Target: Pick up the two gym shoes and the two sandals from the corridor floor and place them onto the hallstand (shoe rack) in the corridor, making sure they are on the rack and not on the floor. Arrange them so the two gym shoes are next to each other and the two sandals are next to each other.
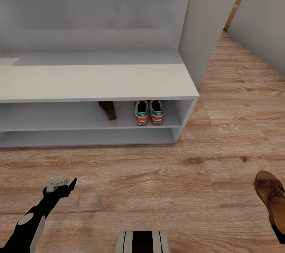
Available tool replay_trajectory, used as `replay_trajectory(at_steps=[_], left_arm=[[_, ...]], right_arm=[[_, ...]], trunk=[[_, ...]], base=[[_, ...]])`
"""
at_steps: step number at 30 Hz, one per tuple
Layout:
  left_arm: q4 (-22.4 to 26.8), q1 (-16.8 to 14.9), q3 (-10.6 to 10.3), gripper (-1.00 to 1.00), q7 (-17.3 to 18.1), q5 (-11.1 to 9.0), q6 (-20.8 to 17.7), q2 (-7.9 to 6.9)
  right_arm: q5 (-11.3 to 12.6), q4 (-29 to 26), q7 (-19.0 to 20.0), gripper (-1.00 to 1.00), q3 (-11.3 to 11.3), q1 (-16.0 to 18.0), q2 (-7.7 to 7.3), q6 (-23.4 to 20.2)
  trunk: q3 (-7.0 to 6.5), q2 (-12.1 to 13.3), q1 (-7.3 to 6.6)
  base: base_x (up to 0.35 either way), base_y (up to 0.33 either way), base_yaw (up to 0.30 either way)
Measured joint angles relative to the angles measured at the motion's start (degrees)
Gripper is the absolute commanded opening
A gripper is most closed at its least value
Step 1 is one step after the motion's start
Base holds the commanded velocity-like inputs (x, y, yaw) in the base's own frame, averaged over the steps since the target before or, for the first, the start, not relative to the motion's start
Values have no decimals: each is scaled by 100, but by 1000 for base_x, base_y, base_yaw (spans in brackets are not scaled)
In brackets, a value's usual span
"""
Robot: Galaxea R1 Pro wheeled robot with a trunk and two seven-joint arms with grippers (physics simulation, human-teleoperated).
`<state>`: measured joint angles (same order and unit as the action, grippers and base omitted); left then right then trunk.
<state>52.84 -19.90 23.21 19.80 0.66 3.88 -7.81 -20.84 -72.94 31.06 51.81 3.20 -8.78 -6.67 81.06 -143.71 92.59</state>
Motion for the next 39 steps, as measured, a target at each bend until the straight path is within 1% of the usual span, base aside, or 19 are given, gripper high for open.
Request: replay_trajectory(at_steps=[10,14,24,25,32,35,39], left_arm=[[0,0,0,100,0,0,0,0],[0,0,0,100,0,0,0,0],[-1,-1,-2,100,0,-1,0,-3],[-28,21,-7,100,4,3,0,-6],[-113,93,-22,100,25,11,-1,-21],[-127,108,-25,100,32,12,-1,-24],[-136,119,-25,100,38,17,-2,-26]], right_arm=[[0,0,0,-100,329,-323,0,0],[8,-1,1,-100,436,-324,0,0],[5,-17,3,-100,440,-316,-9,1],[7,-19,2,-100,407,-284,-9,-22],[-248,-4,-108,-100,178,-100,10,-189],[-291,2,-124,-100,80,-67,13,-262],[-317,6,-131,-100,47,-45,10,-358]], trunk=[[0,0,0],[0,0,0],[0,0,0],[0,0,0],[0,0,0],[0,0,0],[0,0,0]], base=[[0,0,0],[0,0,0],[0,7,0],[0,97,0],[0,182,0],[0,240,0],[0,148,0]])
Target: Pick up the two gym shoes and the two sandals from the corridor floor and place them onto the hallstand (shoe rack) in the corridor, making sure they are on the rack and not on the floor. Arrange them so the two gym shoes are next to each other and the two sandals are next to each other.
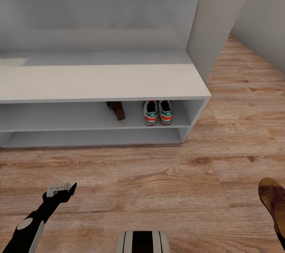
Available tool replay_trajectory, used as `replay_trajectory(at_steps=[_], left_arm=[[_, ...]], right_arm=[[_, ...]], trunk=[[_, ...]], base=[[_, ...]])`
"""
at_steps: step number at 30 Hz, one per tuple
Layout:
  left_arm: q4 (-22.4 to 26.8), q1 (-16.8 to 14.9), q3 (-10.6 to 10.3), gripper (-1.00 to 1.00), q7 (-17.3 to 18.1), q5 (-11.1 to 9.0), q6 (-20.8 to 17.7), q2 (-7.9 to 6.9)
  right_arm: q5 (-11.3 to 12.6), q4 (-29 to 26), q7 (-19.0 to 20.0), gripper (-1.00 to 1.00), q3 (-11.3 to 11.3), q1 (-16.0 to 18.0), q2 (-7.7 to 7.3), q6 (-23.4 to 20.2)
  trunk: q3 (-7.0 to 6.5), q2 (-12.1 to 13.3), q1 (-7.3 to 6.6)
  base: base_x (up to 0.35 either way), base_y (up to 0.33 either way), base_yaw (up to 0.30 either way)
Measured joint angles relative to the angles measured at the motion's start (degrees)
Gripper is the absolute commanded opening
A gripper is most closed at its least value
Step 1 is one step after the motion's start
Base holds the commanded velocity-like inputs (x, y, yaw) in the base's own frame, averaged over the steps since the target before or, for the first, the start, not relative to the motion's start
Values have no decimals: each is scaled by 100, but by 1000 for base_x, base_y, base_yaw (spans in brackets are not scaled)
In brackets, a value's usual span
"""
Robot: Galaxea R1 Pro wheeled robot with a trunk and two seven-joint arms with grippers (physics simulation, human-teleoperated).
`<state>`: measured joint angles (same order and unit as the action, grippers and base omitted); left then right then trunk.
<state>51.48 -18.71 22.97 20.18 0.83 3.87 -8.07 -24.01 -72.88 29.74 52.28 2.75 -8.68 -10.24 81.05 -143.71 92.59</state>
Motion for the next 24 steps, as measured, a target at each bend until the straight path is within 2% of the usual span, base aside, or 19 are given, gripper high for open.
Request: replay_trajectory(at_steps=[1,14,24], left_arm=[[-1,2,1,100,1,1,0,0],[-6,15,-2,100,4,5,0,-9],[-6,16,-3,100,4,5,0,-2]], right_arm=[[-17,2,0,-100,-3,2,0,-181],[-13,3,6,-100,-20,7,3,-174],[-15,10,8,-100,-24,6,6,-172]], trunk=[[0,0,0],[0,0,0],[0,0,0]], base=[[0,82,0],[0,39,0],[0,211,0]])
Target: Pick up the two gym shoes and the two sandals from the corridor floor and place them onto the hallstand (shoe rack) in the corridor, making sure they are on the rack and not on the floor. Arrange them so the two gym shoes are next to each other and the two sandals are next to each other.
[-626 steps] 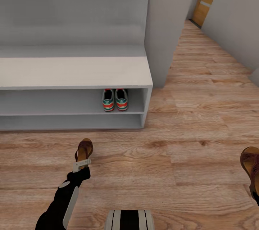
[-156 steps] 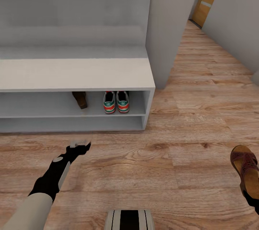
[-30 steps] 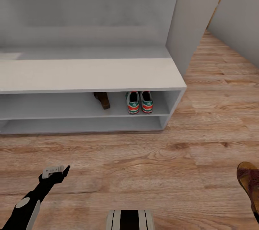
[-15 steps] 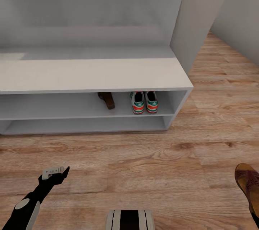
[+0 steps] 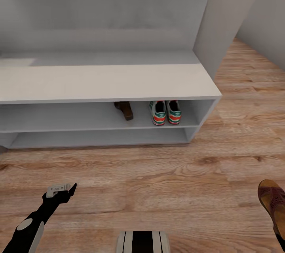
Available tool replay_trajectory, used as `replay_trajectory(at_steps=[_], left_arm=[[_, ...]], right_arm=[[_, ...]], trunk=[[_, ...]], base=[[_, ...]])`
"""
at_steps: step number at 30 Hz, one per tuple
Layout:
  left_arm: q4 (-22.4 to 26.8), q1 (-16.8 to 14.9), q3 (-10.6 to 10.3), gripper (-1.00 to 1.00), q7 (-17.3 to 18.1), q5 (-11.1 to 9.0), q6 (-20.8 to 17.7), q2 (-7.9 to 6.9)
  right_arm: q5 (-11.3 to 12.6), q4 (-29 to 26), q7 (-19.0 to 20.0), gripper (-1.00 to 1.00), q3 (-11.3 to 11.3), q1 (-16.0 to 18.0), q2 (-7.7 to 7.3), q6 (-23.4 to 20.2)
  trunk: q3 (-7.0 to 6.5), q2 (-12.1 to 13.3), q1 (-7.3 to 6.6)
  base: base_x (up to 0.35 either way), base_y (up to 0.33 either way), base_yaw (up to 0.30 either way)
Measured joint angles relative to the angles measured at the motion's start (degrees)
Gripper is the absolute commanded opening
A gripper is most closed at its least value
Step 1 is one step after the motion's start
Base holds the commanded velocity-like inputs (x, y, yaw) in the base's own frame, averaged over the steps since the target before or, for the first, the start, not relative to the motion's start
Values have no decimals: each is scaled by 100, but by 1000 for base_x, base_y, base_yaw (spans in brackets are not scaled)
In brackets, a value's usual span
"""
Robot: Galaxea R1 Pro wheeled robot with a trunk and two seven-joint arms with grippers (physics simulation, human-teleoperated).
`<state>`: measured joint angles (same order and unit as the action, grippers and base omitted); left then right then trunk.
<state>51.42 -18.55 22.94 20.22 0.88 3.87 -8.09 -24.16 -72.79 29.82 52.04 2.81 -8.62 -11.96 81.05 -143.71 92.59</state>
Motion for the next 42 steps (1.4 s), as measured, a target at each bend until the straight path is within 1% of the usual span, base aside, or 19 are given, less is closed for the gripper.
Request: replay_trajectory(at_steps=[25,34,42], left_arm=[[0,0,0,100,0,0,0,1],[0,0,0,100,0,-3,0,1],[0,0,0,100,7,-5,0,1]], right_arm=[[-2,7,9,-100,-15,0,0,4],[1,9,16,-100,-18,0,0,8],[1,10,19,-100,-18,0,0,9]], trunk=[[0,0,0],[0,0,0],[0,0,0]], base=[[0,269,0],[-30,89,0],[-240,95,0]])
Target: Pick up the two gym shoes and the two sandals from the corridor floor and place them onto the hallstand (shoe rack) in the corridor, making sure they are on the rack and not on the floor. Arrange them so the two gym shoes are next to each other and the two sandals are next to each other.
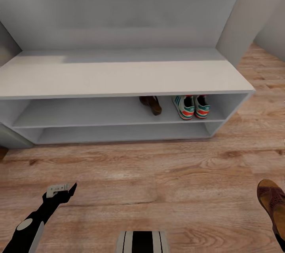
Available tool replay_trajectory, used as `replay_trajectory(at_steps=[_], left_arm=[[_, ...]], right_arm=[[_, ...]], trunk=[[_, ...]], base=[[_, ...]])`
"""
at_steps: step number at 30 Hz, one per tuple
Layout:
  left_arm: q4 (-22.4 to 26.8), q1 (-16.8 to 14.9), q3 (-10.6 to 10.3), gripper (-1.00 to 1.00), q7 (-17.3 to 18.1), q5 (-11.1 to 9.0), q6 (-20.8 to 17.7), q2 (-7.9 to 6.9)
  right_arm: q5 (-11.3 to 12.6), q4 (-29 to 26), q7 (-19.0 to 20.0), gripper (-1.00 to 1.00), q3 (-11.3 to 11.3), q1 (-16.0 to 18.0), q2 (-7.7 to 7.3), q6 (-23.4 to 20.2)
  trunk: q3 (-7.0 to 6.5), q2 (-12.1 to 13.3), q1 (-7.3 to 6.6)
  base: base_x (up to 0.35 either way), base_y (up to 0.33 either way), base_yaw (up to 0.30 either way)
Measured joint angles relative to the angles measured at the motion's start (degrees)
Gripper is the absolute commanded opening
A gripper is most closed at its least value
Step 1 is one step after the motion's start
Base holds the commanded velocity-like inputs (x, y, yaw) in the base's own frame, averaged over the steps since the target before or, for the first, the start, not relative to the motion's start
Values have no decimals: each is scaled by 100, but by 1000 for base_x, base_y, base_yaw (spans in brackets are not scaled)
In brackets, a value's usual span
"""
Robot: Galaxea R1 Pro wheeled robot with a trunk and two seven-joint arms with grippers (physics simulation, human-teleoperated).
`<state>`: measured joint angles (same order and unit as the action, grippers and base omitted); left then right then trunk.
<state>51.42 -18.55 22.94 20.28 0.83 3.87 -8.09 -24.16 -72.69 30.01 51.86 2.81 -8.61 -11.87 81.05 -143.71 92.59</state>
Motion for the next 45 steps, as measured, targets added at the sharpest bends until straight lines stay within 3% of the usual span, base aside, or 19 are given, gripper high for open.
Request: replay_trajectory(at_steps=[16,33,45], left_arm=[[0,0,0,100,2,-3,0,0],[0,0,2,100,-4,-3,0,0],[0,0,3,100,-7,-3,0,0]], right_arm=[[3,0,19,-100,-72,0,1,-3],[9,0,34,-100,-213,-8,2,-7],[8,0,42,-100,-291,-33,1,-8]], trunk=[[0,0,0],[0,0,0],[0,0,0]], base=[[-273,80,0],[-27,21,0],[-1,219,0]])
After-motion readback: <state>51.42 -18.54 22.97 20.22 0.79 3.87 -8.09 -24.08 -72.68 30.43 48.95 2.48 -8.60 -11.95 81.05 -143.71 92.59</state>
